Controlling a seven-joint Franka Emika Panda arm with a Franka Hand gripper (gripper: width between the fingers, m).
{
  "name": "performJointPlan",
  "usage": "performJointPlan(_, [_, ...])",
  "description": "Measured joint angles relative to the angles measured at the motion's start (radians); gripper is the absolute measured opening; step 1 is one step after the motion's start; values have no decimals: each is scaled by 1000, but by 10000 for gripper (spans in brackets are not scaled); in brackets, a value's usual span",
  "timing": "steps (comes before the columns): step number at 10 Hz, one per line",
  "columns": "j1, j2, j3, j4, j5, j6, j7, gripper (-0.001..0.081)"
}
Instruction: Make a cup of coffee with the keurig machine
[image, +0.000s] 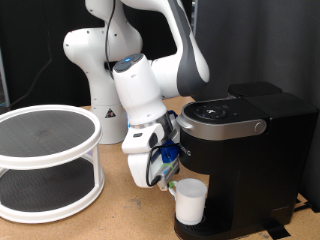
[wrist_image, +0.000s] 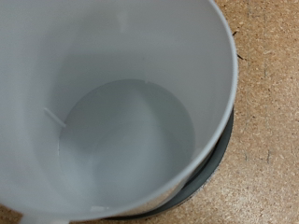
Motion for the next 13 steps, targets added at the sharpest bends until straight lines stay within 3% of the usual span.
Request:
performJointPlan(1, [0, 0, 0, 0, 0, -1, 0, 526])
performJointPlan(2, [-2, 0, 0, 0, 1, -8, -2, 661])
performJointPlan(3, [-4, -2, 0, 0, 5, -27, -13, 661])
performJointPlan(4, [-9, -10, 0, -1, 13, -62, -33, 777])
performJointPlan(7, [-32, -85, -16, -39, 4, -173, -71, 806])
performJointPlan(11, [-84, -233, -51, -129, -112, -272, -39, 806])
performJointPlan(13, [-120, -309, -62, -149, -174, -330, 11, 806])
